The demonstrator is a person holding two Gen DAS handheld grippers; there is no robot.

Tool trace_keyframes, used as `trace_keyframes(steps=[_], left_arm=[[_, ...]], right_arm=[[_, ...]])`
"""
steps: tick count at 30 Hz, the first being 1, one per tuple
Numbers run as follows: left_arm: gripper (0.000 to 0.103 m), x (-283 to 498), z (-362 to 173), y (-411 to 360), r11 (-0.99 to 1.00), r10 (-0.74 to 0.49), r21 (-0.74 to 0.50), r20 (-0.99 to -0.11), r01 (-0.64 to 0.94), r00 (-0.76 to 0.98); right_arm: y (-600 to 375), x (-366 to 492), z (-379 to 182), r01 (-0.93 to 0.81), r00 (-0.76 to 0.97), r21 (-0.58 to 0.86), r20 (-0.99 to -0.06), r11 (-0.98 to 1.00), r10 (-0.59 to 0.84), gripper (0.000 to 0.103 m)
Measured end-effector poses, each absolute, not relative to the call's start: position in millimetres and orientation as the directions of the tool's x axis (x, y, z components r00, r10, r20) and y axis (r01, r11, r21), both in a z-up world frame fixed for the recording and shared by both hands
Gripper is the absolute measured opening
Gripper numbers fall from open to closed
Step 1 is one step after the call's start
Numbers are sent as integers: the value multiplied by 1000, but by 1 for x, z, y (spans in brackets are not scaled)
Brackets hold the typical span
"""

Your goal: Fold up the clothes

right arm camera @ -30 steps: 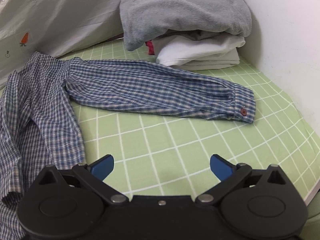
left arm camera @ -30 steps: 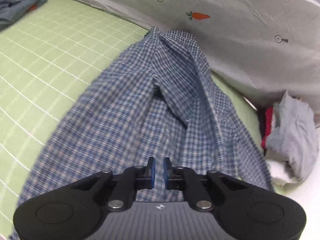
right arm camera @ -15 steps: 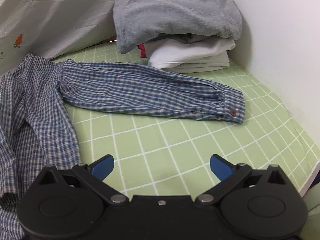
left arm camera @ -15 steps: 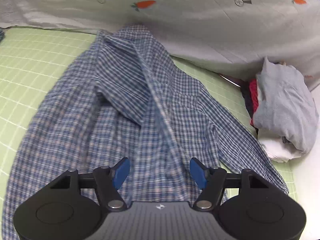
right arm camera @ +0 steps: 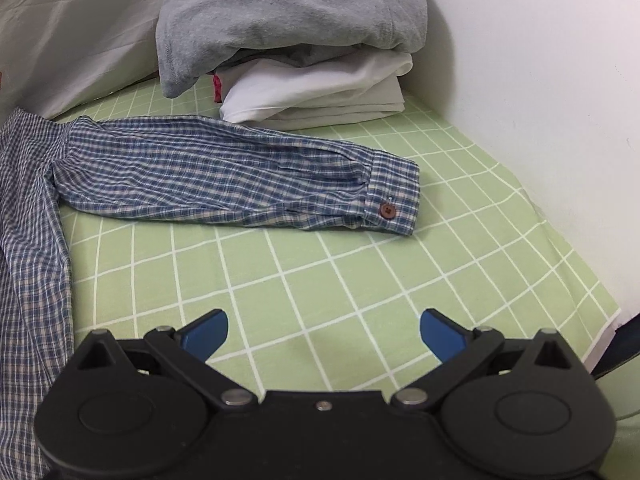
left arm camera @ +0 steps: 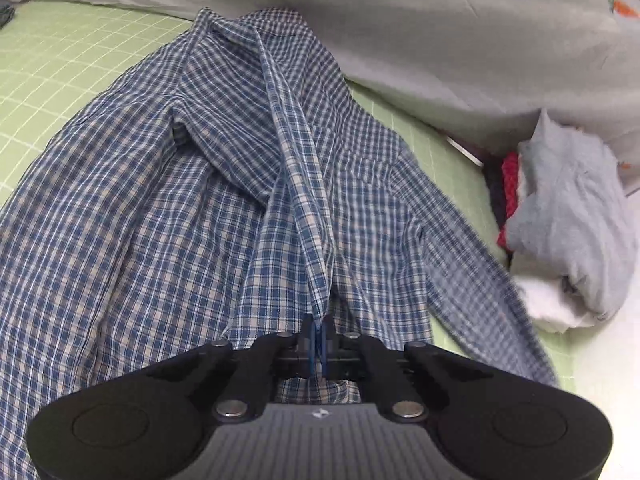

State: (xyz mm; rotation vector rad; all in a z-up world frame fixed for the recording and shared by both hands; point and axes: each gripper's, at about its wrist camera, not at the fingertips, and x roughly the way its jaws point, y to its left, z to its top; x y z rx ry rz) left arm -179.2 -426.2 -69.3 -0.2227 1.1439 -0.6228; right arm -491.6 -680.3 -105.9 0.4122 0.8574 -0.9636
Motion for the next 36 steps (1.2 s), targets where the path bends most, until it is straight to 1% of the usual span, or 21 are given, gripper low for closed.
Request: trace_keyframes(steps=[2,4,6,9,12,16,17,18,20,21,23,25,28,30,31,32,33,34,35,36], left_arm=[[2,-174,-65,-408,770,-631,-560,-737,305,242],[2,-169,-61,-385,705,-708,-661,-676,257,205],[2,-165,-56,-362,662,-749,-711,-633,235,194],[2,-159,-52,-328,665,-747,-707,-630,239,215],[2,-148,-58,-295,715,-698,-672,-669,194,254],[6,-134,-68,-259,781,-622,-604,-730,157,284],[13,-131,-69,-252,795,-604,-587,-743,153,287],[18,-129,-70,-247,793,-608,-589,-742,158,284],[34,-128,-69,-241,785,-618,-595,-735,171,279],[37,-128,-69,-243,786,-618,-589,-738,187,272],[50,-129,-68,-246,787,-617,-577,-743,220,259],[53,-131,-72,-252,808,-585,-528,-773,262,247],[52,-133,-80,-255,796,-592,-532,-783,290,190],[51,-135,-86,-256,765,-630,-579,-764,281,140],[40,-138,-89,-255,748,-648,-601,-753,283,115],[19,-141,-90,-255,730,-666,-622,-740,284,90],[13,-144,-92,-254,711,-684,-643,-727,284,65],[12,-145,-95,-252,686,-710,-678,-703,263,40],[7,-145,-98,-247,663,-734,-709,-678,241,24],[6,-145,-99,-241,652,-747,-725,-665,222,24]], right_arm=[[-680,-487,-107,843,295,-49,-790,535,-537,103],[-677,-479,-107,836,310,-39,-789,548,-530,103],[-670,-468,-107,823,328,-33,-787,567,-522,103],[-657,-452,-107,803,353,-25,-785,596,-508,103],[-640,-436,-107,782,371,-23,-786,623,-495,103],[-613,-420,-106,760,379,-31,-790,650,-482,103],[-607,-417,-106,757,378,-36,-790,653,-482,103],[-601,-415,-105,756,375,-41,-791,653,-484,103],[-588,-411,-105,755,367,-51,-793,654,-486,103],[-582,-410,-105,757,360,-57,-795,652,-488,103],[-572,-408,-105,757,349,-67,-799,650,-489,103],[-561,-406,-105,754,340,-77,-804,652,-488,103],[-547,-405,-104,745,337,-92,-803,661,-491,103],[-539,-407,-102,741,336,-100,-801,663,-496,103],[-536,-408,-102,742,331,-106,-801,662,-499,103],[-533,-409,-101,743,327,-111,-800,660,-503,103],[-532,-411,-101,746,323,-114,-801,656,-505,103],[-531,-412,-102,749,318,-116,-801,653,-507,103],[-530,-414,-102,752,314,-116,-802,649,-508,103],[-529,-416,-103,757,309,-116,-803,643,-509,103]])
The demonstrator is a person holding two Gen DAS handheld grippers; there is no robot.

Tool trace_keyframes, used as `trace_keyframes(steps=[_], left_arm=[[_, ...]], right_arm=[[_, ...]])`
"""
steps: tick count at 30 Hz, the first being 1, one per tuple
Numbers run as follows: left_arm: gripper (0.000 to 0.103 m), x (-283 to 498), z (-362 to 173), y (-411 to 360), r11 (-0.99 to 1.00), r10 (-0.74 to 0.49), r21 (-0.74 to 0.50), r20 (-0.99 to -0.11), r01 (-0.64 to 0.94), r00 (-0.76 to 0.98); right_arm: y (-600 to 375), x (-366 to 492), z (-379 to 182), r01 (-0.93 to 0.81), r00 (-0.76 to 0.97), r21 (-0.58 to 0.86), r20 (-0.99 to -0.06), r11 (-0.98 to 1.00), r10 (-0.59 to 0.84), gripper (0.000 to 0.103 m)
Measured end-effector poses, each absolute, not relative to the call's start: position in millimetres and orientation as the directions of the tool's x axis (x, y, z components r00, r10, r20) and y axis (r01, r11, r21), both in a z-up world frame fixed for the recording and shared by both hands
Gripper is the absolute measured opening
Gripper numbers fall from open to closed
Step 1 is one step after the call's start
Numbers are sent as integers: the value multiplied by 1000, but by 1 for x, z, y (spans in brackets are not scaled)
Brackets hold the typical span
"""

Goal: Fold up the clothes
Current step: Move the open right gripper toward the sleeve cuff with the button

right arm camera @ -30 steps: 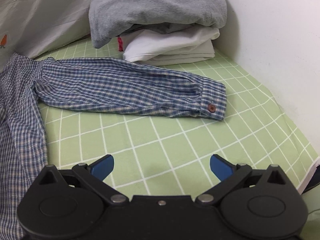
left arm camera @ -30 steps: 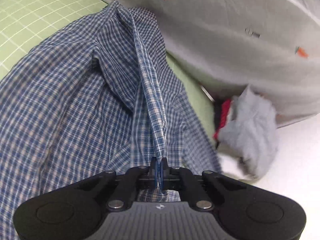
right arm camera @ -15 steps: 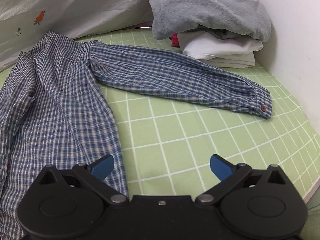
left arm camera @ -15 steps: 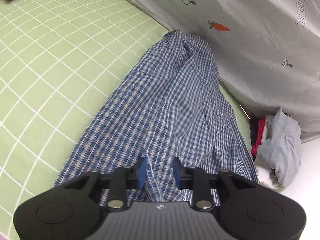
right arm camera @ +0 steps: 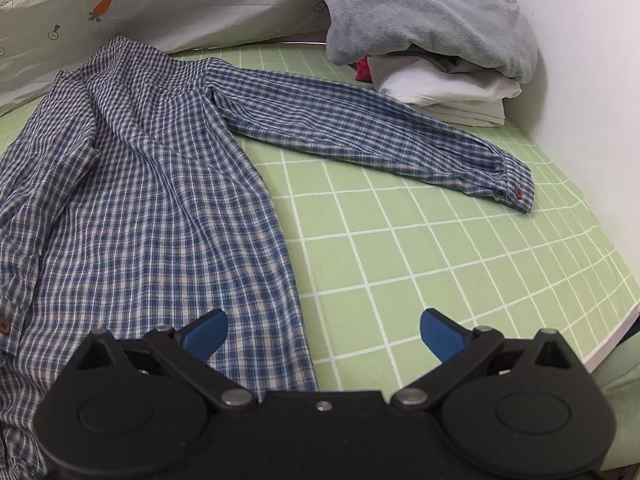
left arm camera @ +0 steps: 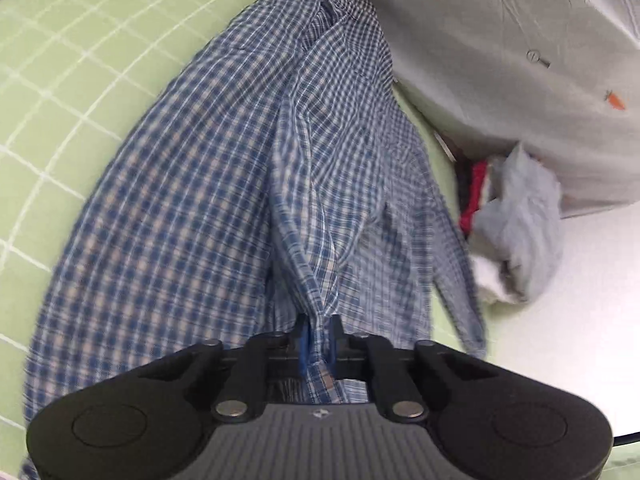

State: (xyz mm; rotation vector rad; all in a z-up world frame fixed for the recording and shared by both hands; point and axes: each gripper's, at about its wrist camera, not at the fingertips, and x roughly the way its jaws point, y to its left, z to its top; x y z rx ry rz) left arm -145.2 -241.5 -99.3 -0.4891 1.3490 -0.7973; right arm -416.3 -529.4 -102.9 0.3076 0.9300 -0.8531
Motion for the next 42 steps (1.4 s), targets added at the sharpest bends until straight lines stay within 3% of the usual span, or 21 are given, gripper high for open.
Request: trace_keyframes(steps=[4,9,16,18,20,22,23,29,34,42], left_arm=[[6,-144,-105,-219,684,-725,-710,-687,164,50],[10,-153,-108,-219,829,-539,-499,-834,255,120],[26,-163,-108,-232,864,-458,-404,-879,301,133],[36,-163,-101,-235,870,-445,-384,-882,309,157],[67,-162,-92,-239,869,-451,-377,-870,321,198],[84,-162,-83,-250,866,-450,-352,-858,354,249],[88,-163,-78,-256,865,-450,-339,-850,369,274],[96,-154,-72,-292,891,-382,-241,-855,383,350],[97,-139,-84,-307,921,-320,-206,-882,329,345],[97,-118,-104,-327,957,-237,-162,-916,242,325]], right_arm=[[-527,-422,-106,764,300,-114,-808,635,-507,103],[-527,-423,-110,762,305,-104,-813,639,-496,103],[-536,-420,-108,750,328,-94,-807,655,-491,103],[-543,-421,-107,754,336,-84,-803,651,-493,103],[-551,-422,-105,759,343,-75,-798,647,-495,103],[-558,-424,-104,763,351,-65,-794,643,-497,103],[-564,-425,-104,769,356,-54,-791,637,-497,103],[-601,-425,-102,798,379,4,-780,603,-497,103],[-642,-425,-101,829,382,34,-764,558,-520,103],[-732,-434,-106,938,240,5,-733,347,-637,103]])
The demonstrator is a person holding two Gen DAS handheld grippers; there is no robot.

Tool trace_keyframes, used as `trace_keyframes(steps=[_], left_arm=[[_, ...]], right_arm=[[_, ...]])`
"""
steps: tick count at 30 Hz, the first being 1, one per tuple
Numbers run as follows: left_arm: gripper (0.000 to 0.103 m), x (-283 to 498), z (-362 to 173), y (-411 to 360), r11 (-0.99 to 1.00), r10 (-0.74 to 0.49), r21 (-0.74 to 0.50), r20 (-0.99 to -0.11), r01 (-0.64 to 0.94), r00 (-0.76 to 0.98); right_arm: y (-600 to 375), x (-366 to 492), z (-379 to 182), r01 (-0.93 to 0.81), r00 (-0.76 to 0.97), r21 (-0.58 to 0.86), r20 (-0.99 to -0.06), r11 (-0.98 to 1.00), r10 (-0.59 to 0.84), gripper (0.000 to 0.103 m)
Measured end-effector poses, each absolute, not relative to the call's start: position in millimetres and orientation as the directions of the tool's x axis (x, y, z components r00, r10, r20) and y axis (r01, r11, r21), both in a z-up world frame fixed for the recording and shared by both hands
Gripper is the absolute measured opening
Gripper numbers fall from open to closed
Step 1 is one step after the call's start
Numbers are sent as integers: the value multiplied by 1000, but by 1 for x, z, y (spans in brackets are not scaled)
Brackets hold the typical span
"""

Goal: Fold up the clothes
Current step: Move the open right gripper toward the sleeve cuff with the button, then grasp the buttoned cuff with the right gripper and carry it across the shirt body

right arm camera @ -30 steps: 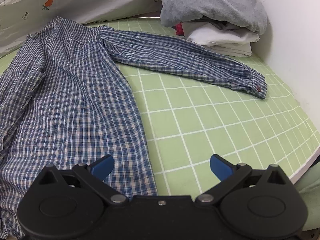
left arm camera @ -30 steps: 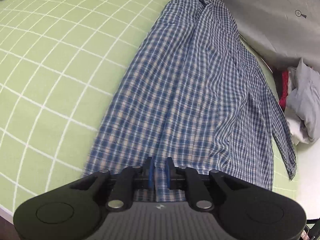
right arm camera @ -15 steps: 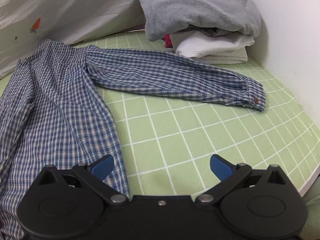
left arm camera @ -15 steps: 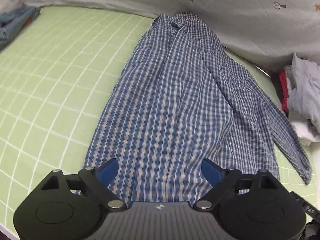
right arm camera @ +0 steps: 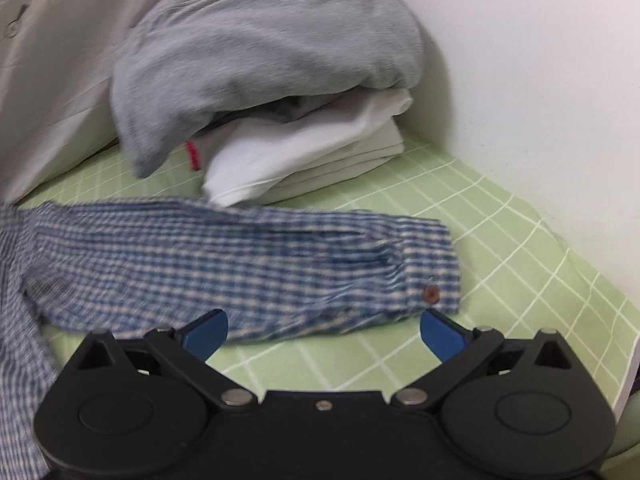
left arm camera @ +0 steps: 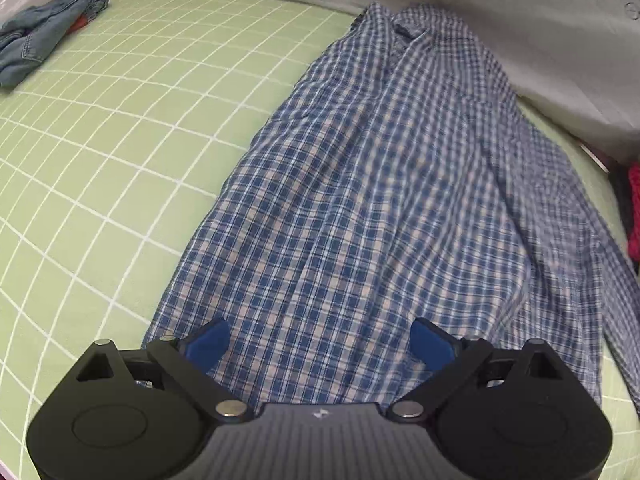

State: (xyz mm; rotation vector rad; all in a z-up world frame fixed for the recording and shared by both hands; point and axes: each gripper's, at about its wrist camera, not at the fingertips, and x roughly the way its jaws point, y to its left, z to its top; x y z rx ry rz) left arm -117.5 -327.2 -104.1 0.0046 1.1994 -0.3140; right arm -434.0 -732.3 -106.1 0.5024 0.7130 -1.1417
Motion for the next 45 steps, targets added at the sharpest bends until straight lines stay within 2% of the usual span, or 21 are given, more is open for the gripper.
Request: trace_keyframes(steps=[5,12,21,22,23,24,25,26,27,31,36,45], left_arm=[[102,-114,-112,-334,968,-176,-104,-930,227,324],[103,-115,-117,-352,962,-94,0,-939,273,330],[103,-116,-117,-354,967,-86,3,-939,255,334],[103,-117,-117,-354,968,-85,3,-938,252,336],[103,-118,-117,-355,968,-85,2,-938,252,337],[103,-119,-117,-355,968,-86,2,-937,252,338],[103,-119,-117,-356,968,-86,1,-937,251,338],[103,-120,-116,-355,969,-89,-3,-938,249,336],[103,-121,-116,-354,969,-91,-7,-938,246,334],[103,-128,-102,-345,968,-155,-73,-926,239,344],[103,-139,-72,-333,955,-183,-54,-883,292,433],[103,-163,-54,-278,953,-233,-105,-853,285,467]], right_arm=[[-786,-449,-124,978,152,25,-759,206,-633,103],[-802,-454,-147,980,168,66,-782,187,-600,103],[-802,-446,-149,977,143,23,-803,210,-578,102],[-801,-446,-147,975,153,25,-801,222,-579,100],[-799,-446,-144,972,162,27,-798,235,-581,90],[-798,-445,-142,968,172,28,-795,248,-582,72],[-796,-445,-140,965,184,32,-792,262,-582,62],[-795,-446,-136,955,223,60,-791,290,-570,43],[-794,-447,-133,945,264,96,-789,314,-554,34],[-771,-442,-108,896,345,67,-728,439,-593,30],[-733,-430,-71,821,437,12,-657,571,-614,29],[-643,-375,-40,634,607,11,-627,774,-488,29]])
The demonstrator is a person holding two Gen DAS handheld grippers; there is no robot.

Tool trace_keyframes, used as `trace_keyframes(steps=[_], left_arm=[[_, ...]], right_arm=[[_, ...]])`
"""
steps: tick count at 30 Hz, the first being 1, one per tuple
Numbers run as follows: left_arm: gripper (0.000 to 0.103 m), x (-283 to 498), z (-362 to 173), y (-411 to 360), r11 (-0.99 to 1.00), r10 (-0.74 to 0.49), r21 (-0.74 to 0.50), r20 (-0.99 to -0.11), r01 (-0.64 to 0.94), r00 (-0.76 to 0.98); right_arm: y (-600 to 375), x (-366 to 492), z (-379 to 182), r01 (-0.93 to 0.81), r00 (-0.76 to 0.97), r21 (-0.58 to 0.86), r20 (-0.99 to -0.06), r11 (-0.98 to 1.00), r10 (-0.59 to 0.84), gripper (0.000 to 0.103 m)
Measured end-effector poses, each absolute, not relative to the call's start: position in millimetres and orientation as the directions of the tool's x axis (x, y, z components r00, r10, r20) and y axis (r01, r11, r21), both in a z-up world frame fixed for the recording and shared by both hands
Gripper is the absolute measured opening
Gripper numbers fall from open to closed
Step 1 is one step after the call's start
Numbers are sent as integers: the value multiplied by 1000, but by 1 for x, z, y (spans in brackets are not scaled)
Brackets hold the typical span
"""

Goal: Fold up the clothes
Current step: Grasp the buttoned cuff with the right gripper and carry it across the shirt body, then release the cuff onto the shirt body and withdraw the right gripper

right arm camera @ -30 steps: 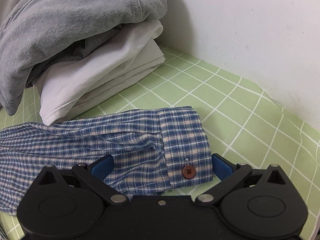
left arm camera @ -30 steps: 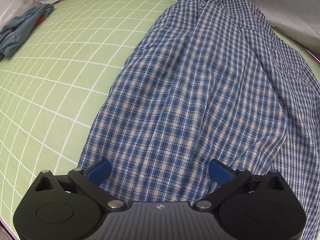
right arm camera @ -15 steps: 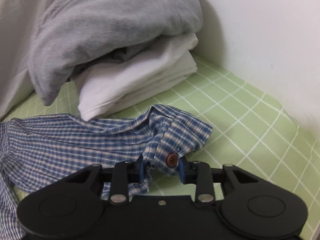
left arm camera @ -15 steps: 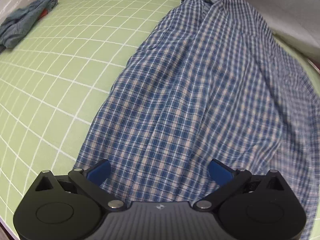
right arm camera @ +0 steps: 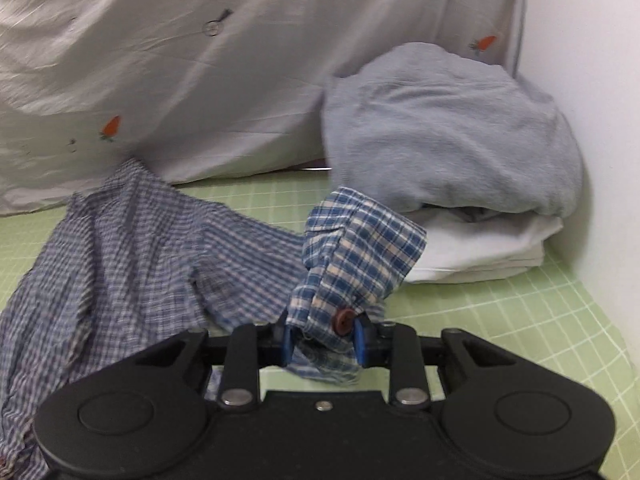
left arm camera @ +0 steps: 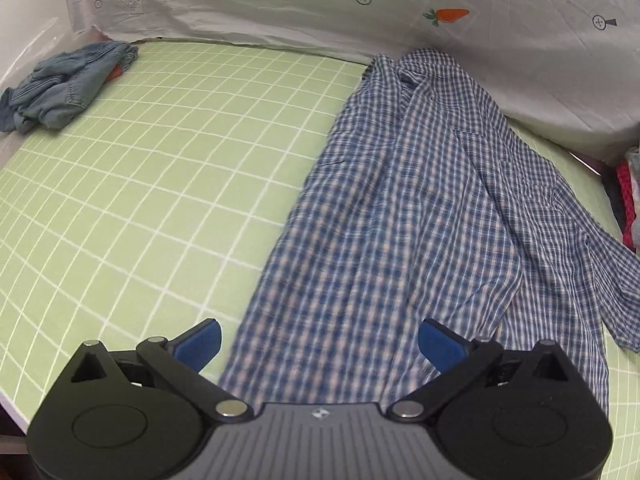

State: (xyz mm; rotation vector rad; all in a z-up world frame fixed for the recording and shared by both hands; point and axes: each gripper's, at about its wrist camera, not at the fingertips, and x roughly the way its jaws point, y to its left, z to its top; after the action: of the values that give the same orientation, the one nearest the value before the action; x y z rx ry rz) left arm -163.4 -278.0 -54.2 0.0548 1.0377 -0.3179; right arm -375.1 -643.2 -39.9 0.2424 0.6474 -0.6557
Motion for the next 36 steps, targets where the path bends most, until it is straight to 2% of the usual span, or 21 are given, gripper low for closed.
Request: trace_keyframes(steps=[7,9,12,13,15,17,20,24,27,33,36], left_arm=[[103,-179,-61,-240,954,-232,-108,-854,278,466],[103,-181,-62,-233,956,-223,-100,-857,275,465],[103,-182,-63,-230,957,-227,-106,-854,270,468],[103,-183,-63,-232,956,-226,-102,-853,274,470],[103,-186,-63,-237,952,-229,-96,-852,289,472],[103,-191,-64,-246,946,-238,-95,-851,308,469],[103,-199,-65,-267,933,-261,-97,-846,348,464],[103,-210,-66,-303,910,-292,-95,-838,403,462],[103,-221,-67,-333,893,-312,-93,-833,440,457],[103,-239,-79,-387,870,-339,-110,-840,480,423],[99,-241,-86,-406,862,-371,-160,-846,482,383]], right_arm=[[-554,-331,-74,502,606,54,-734,863,-307,31],[-536,-328,-83,492,591,69,-758,868,-275,37],[-521,-335,-83,492,590,70,-759,867,-274,63],[-520,-341,-81,504,598,84,-752,859,-277,66],[-527,-354,-75,540,612,124,-737,833,-287,80],[-536,-367,-70,573,626,166,-721,803,-297,85],[-547,-385,-67,627,606,162,-717,762,-346,86],[-566,-411,-71,682,550,119,-734,721,-399,96],[-582,-432,-78,715,500,77,-751,694,-432,99],[-620,-467,-90,749,442,38,-773,662,-455,100],[-641,-477,-96,759,420,26,-783,651,-459,100]])
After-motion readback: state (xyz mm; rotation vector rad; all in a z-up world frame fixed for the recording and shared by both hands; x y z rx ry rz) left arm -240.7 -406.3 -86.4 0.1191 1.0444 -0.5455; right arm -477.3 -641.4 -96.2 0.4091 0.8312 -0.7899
